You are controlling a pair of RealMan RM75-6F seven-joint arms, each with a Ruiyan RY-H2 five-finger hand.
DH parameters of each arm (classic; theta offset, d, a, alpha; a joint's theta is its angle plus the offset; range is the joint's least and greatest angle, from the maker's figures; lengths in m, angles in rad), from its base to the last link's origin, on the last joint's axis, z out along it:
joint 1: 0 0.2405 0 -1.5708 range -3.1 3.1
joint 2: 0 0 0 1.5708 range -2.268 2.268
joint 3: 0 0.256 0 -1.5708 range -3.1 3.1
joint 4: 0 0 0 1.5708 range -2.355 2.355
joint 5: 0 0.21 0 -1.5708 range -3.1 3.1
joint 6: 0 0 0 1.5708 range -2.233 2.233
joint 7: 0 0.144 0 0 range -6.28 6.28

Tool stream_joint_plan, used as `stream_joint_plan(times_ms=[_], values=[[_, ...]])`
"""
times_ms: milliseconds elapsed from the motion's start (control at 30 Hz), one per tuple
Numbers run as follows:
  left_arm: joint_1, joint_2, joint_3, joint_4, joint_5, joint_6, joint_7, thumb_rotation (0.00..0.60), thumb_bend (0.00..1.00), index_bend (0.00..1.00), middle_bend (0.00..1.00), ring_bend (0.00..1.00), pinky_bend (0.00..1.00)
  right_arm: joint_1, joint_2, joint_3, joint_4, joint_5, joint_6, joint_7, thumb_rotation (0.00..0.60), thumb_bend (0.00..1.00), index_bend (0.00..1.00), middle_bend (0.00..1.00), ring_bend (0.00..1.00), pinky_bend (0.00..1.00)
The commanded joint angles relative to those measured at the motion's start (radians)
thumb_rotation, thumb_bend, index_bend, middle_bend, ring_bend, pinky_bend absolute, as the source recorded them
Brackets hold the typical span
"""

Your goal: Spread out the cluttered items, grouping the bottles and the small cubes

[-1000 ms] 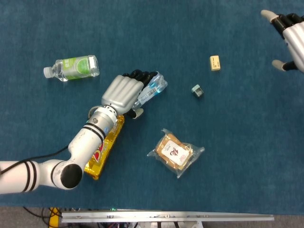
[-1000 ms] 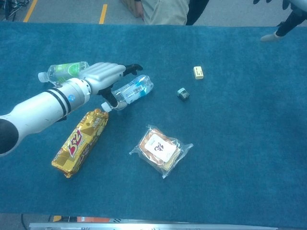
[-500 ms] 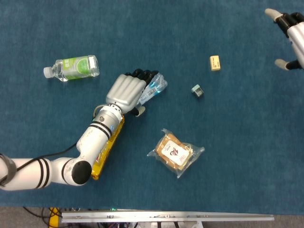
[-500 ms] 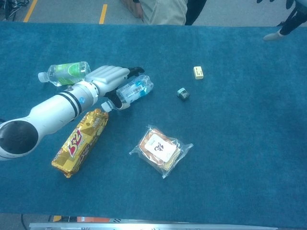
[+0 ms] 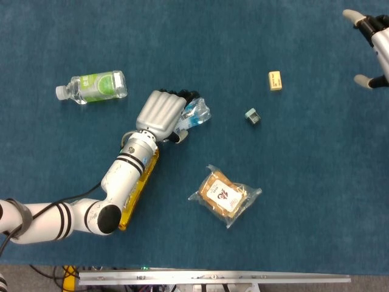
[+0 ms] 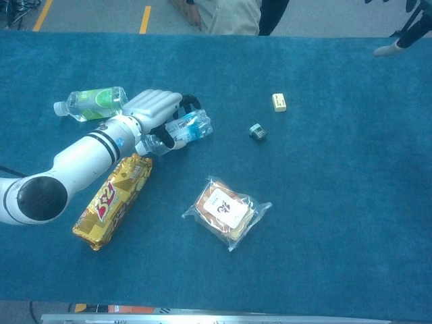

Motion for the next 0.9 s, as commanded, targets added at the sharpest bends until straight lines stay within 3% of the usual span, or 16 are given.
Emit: stream_joint_plan(times_ms=[33, 300, 900], values=[[0.007, -0.003, 0.008, 0.013, 0.016, -0.013, -0.013, 0.6, 0.26, 0.43, 0.47, 0.43, 0.44, -0.002, 0.001, 0.003, -0.003, 0.003, -0.001, 0.0, 0.6, 0.0, 0.15, 0.32, 0.32, 0.47], [0.013, 0.016, 0.014, 0.031, 0.123, -0.03, -0.08, 0.6, 0.26, 0.47, 0.54, 0.47, 0.51, -0.009, 0.003, 0.011, -0.009, 0.004, -0.001, -0.004, 0.6, 0.0, 0.15, 0.32, 0.32, 0.47], [0.014, 0.102, 0.032, 0.081, 0.281, -0.085, -0.189, 0.6, 0.26, 0.48, 0.54, 0.47, 0.51, -0.021, -0.002, 0.022, -0.013, 0.011, -0.003, -0.004, 0.6, 0.0, 0.15, 0.32, 0.32, 0.47]])
